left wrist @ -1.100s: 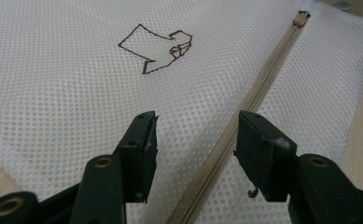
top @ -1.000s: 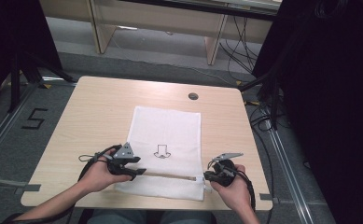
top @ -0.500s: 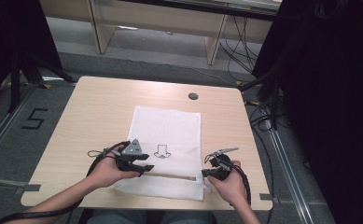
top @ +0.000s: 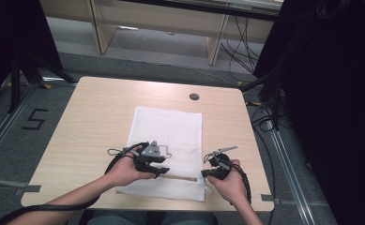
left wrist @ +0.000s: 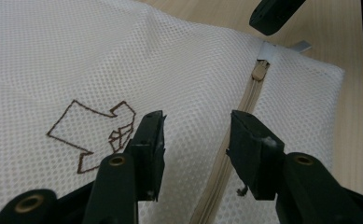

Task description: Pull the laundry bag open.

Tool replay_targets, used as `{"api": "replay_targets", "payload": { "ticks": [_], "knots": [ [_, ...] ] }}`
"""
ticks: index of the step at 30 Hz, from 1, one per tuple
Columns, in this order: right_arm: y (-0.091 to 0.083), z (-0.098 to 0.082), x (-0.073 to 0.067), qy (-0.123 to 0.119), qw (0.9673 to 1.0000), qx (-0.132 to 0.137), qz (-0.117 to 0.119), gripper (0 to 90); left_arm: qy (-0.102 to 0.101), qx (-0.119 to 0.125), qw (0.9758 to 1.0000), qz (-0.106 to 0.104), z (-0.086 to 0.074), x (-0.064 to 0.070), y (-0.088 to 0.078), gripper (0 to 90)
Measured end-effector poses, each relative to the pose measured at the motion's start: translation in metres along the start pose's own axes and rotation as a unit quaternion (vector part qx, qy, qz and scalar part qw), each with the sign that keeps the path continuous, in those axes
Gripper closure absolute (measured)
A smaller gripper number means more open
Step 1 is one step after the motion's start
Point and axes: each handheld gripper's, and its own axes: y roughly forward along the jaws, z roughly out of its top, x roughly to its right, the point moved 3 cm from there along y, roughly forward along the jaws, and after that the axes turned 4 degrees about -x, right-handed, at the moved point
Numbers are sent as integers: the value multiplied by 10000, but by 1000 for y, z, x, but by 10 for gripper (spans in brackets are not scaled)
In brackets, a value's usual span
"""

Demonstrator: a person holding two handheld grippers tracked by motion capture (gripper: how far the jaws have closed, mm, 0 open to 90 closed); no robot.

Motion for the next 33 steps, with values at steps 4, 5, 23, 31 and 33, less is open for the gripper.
{"api": "replay_targets", "payload": {
  "ticks": [4, 5, 23, 31, 33],
  "knots": [
    [4, -1, -1, -72, 9999, -109, 12, 900, 88, -40, 9999, -65, 8, 5, 6, 591],
    [5, -2, -1, -84, 9999, -143, 11, 900, 170, -56, 9998, -63, 10, 6, 7, 599],
    [15, -7, -10, 119, 9990, -433, 59, 900, 497, -260, 9973, -479, 36, 31, 49, 664],
    [17, -7, -5, -101, 9995, -314, -6, 900, 558, -333, 9959, -623, 40, 43, 70, 685],
    [17, -7, -5, -84, 9995, -302, -4, 900, 609, -408, 9956, -590, 40, 42, 74, 702]
  ]
}}
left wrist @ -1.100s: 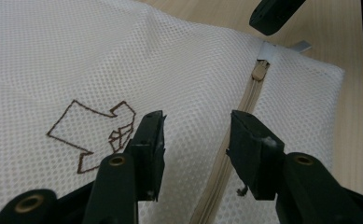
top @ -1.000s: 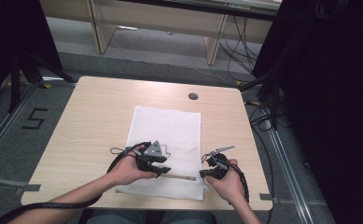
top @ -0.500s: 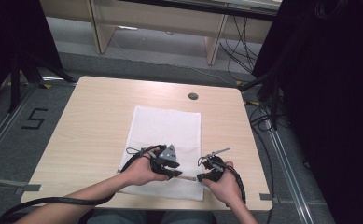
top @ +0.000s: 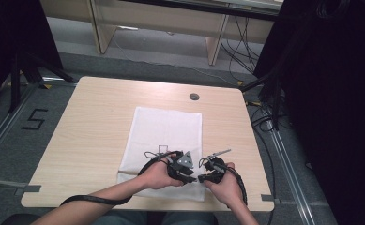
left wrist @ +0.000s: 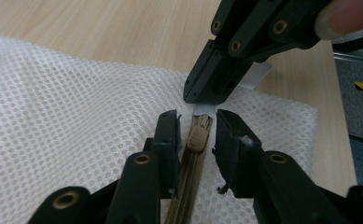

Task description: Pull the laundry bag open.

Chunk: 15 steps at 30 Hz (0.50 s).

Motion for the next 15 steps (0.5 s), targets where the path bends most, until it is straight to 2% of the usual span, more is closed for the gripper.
{"api": "replay_targets", "payload": {
  "ticks": [2, 5, 6, 7, 10, 11, 15],
  "knots": [
    [0, 0, 0, -3, 10000, -4, 14, 900, -72, -18, 10000, -10, 0, 0, 4, 721],
    [0, 0, 0, 16, 10000, -6, 23, 900, -59, -30, 10000, -29, 0, -2, 6, 733],
    [0, 0, 0, 31, 10000, -10, 23, 900, 39, -62, 10000, -6, 0, -1, 6, 736],
    [0, 0, 0, 27, 10000, -37, 35, 900, 0, -56, 10000, -8, 0, 0, 6, 740],
    [0, 0, 0, 31, 10000, -16, 40, 900, 266, -132, 9995, 82, 1, 2, 5, 744],
    [0, 0, 0, 36, 10000, -17, 41, 900, 210, -127, 9997, 72, 1, 3, 6, 748],
    [0, 0, 0, 36, 10000, -9, 52, 900, 419, -162, 9989, 160, 1, 5, 8, 763]
  ]
}}
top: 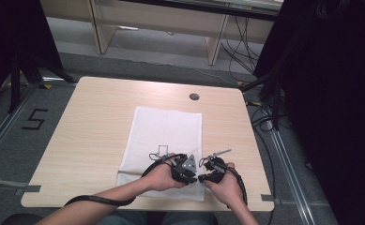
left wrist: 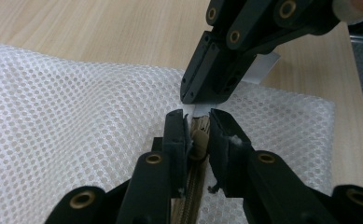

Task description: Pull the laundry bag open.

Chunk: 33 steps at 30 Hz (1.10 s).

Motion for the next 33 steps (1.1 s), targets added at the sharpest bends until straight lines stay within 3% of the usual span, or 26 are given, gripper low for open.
{"api": "replay_targets", "payload": {
  "ticks": [10, 17, 24, 33],
  "knots": [
    [0, 0, 0, 5, 10000, -2, 20, 900, 56, -81, 9999, 36, 2, 2, -1, 805],
    [0, 0, 0, 73, 10000, -34, -37, 900, -75, -123, 9998, -103, 3, 1, -2, 815],
    [1, 0, -2, -77, 9999, -10, -84, 900, -62, -131, 9998, -165, 4, -1, -3, 816],
    [1, 0, -2, 8, 9999, -54, -134, 900, 5, -196, 9997, -149, 5, 0, -4, 818]
  ]
}}
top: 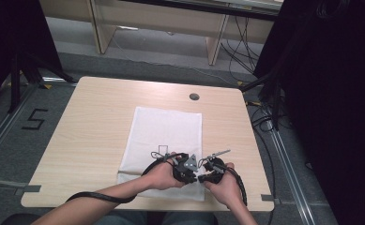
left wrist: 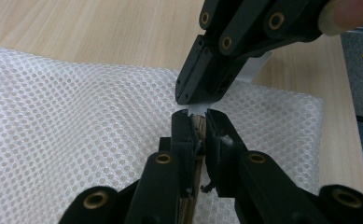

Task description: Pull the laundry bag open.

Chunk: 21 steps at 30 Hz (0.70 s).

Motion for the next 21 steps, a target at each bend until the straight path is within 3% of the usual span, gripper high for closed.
{"api": "replay_targets", "payload": {
  "ticks": [3, 10, 11, 14, 17, 21],
  "knots": [
    [-2, -1, -1, 58, 9999, -39, 98, 900, -48, 6, 10000, -22, 0, 0, 0, 818],
    [0, -1, 0, 68, 10000, -14, -12, 900, -38, 49, 10000, -23, -1, 0, -1, 818],
    [-1, 0, 1, -69, 9999, 57, 83, 900, -58, 50, 10000, -37, -1, 0, -1, 818],
    [-1, 0, 1, -72, 9999, 49, 89, 900, 11, 4, 10000, -58, -1, 0, -3, 818],
    [-1, -1, 1, -72, 9999, 47, 101, 900, -108, 36, 9999, -66, -6, -2, -9, 818],
    [0, 0, 0, 16, 10000, 2, 33, 900, -119, 72, 9999, -61, -9, -2, -13, 818]
  ]
}}
